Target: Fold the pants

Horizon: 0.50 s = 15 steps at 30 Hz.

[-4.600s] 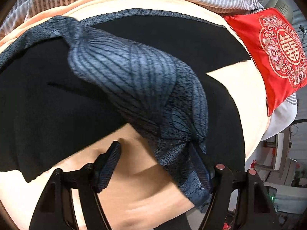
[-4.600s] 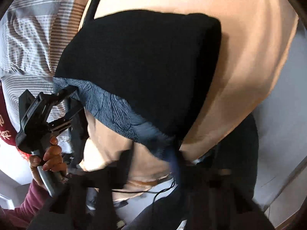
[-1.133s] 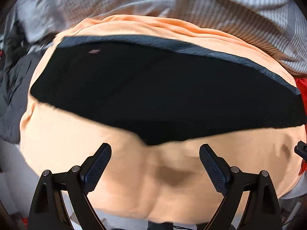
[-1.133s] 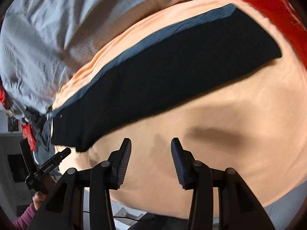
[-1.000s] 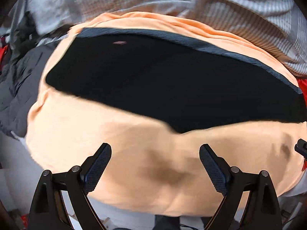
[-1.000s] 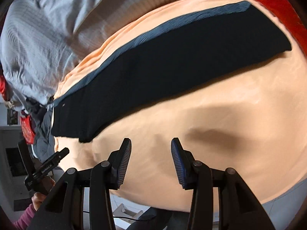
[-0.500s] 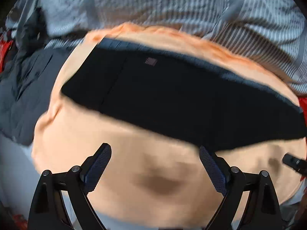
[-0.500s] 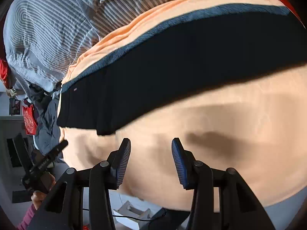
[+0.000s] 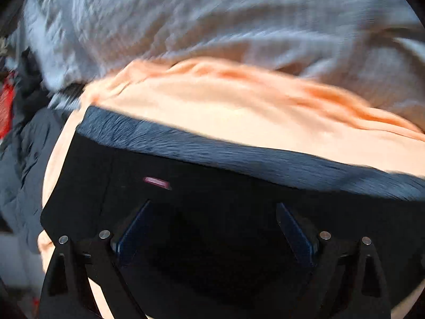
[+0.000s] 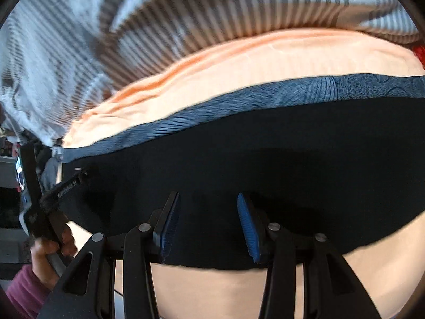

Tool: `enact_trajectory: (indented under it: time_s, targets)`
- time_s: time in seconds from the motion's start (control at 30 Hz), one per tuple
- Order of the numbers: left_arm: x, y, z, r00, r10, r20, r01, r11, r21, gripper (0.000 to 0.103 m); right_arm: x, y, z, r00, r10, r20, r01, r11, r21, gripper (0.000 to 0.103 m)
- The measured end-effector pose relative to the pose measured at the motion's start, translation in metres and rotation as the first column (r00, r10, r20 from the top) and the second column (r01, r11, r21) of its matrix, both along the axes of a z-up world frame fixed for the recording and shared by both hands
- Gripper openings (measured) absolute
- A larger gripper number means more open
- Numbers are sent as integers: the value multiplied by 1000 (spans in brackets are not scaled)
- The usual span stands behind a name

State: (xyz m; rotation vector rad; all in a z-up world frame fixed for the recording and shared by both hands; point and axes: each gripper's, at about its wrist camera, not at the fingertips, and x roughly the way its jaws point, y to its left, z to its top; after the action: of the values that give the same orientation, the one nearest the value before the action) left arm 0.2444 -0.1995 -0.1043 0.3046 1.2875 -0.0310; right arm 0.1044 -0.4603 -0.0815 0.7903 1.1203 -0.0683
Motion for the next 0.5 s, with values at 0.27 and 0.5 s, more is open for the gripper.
enact_trajectory:
  time_s: [0.27,0.5]
  targets:
    - [56,39,26,988,149,42,-148,988,-34,99,0,-4,-9,997,75,14,-75,997,24,48]
    - [60,33,-6,992,121,29,-123,990,70,100,28,-24,14,993,54,108,-51,998,-35,48]
